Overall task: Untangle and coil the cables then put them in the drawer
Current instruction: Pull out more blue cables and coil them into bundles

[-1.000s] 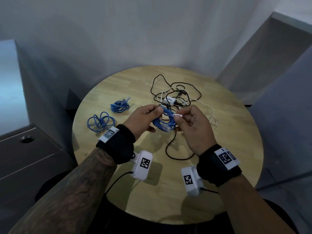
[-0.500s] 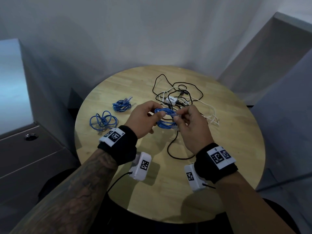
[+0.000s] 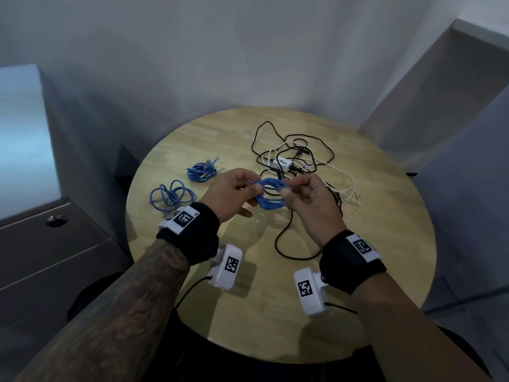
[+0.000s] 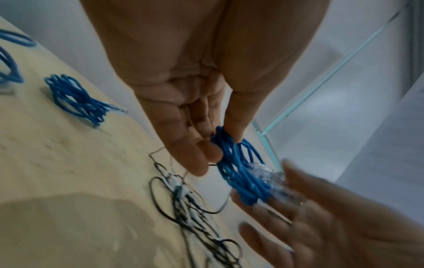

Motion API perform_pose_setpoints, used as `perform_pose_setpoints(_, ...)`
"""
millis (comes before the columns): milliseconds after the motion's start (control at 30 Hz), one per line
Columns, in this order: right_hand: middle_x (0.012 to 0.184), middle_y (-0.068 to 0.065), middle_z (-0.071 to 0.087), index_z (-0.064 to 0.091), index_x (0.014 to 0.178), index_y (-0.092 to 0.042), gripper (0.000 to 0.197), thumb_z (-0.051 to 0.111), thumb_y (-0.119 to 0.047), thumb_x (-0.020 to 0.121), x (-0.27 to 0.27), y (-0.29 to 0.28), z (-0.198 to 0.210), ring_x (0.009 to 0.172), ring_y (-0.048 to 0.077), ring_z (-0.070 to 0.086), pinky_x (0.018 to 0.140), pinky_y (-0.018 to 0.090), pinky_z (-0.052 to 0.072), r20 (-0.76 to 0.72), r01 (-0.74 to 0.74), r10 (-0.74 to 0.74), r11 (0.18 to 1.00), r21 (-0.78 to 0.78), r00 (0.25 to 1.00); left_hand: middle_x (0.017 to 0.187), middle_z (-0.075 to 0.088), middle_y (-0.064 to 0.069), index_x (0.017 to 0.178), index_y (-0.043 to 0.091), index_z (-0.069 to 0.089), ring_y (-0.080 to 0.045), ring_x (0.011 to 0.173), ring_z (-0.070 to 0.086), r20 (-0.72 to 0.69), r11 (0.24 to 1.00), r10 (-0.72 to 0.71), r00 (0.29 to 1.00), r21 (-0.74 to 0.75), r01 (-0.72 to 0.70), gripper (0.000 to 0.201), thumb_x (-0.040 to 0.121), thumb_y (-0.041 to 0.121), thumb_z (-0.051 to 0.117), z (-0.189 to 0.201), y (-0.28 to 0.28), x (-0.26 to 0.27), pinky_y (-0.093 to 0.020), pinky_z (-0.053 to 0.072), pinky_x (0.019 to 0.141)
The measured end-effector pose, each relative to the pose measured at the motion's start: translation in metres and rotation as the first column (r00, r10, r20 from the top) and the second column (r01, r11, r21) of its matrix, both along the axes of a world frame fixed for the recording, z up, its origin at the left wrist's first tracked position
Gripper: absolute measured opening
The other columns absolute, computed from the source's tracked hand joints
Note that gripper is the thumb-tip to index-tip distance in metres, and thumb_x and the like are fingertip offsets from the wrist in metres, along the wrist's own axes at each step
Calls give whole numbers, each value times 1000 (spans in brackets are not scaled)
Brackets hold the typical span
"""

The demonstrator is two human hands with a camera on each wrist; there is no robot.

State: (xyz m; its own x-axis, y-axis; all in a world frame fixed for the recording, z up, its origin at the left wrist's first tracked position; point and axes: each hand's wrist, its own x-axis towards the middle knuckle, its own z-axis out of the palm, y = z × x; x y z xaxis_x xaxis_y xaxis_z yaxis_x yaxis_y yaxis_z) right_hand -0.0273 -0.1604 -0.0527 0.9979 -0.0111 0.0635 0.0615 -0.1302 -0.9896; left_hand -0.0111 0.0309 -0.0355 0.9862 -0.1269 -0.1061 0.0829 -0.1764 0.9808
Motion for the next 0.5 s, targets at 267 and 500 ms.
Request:
perform_pose_setpoints(267,110,-12,61,59,109,-25,25,62,-44,93,-7,-7,-5,103,9,58,81,26,46,-186,-152,71,870,-470,980,84,66,-18,108,1,58,-30,66,67,-365,903,409,836,32,-428,19,93,11,65,-49,27,43,-48,60,71)
perform_pose_setpoints(500,105,-7,61,61,115,-26,33,61,-49,91,-13,-1,-21,101,16,59,90,31,50,-339,-361,157,609,-706,928,81,66,-16,107,-2,60,-32,75,68,-384,881,450,806,47,-470,22,94,14,63,-51,19,42,-51,58,79)
